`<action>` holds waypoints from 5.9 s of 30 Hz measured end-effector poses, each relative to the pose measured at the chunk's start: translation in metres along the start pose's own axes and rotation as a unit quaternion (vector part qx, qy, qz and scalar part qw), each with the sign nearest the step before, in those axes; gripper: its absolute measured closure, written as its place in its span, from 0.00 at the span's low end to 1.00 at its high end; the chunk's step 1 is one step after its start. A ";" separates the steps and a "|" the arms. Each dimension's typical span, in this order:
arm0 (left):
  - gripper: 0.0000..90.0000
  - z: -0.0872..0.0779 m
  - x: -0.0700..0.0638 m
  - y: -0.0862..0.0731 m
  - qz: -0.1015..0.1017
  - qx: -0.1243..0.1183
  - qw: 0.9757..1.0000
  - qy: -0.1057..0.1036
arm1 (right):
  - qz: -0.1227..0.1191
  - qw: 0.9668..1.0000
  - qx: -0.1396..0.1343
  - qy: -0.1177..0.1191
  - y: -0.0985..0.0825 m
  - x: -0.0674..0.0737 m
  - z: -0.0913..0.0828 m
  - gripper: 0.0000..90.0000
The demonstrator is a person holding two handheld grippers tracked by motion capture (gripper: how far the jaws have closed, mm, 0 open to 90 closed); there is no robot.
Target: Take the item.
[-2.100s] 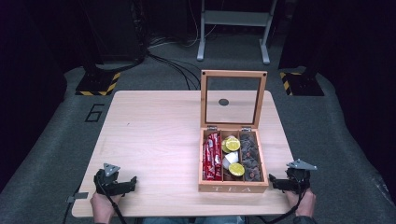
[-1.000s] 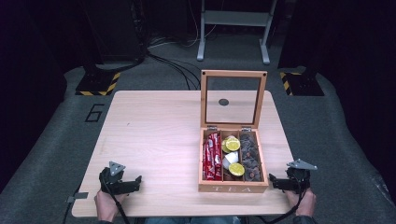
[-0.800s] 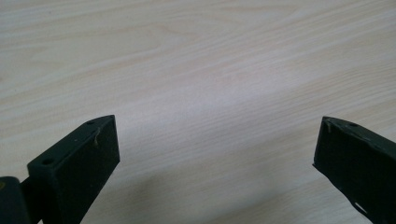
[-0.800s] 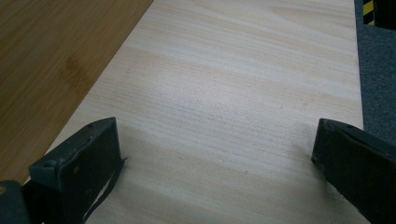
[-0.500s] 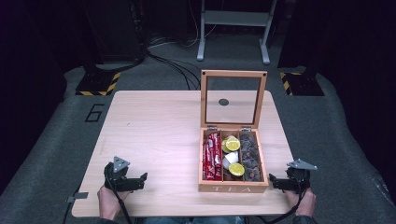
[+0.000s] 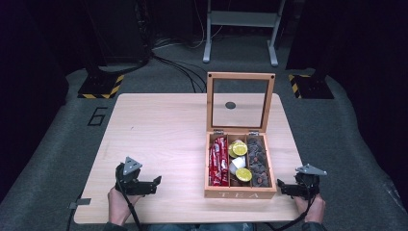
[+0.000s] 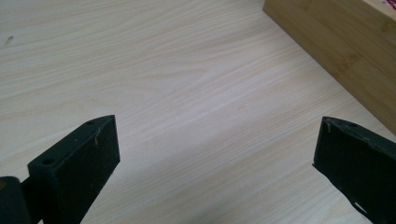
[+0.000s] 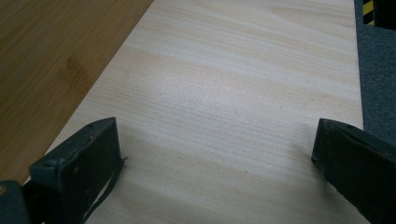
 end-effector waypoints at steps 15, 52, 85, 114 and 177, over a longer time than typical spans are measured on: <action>0.00 0.002 -0.035 0.025 0.038 -0.002 0.999 -0.037 | 0.000 1.000 0.000 0.000 0.000 0.000 0.000 0.01; 0.00 0.037 -0.126 0.067 0.107 0.012 0.985 -0.133 | 0.000 1.000 -0.001 0.001 0.000 0.000 0.000 0.01; 0.00 0.060 -0.191 0.087 0.138 0.025 0.962 -0.233 | -0.004 1.000 -0.004 0.003 0.000 0.001 -0.001 0.03; 0.09 0.087 -0.238 0.100 0.160 0.050 0.942 -0.291 | -0.012 1.000 -0.007 0.004 0.001 0.000 -0.001 0.04; 0.42 0.108 -0.243 0.098 0.157 0.058 0.952 -0.257 | -0.010 1.000 -0.009 0.003 0.000 0.001 -0.001 0.06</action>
Point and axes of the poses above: each handheld gripper's, and its own axes: z roughly forward along the jaws, y roughly out of its top, x roughly to its left, the point moved 8 cm from there along z, roughly forward along the jaws, and after that the axes turned 3 degrees about z, right-handed, at the moved point
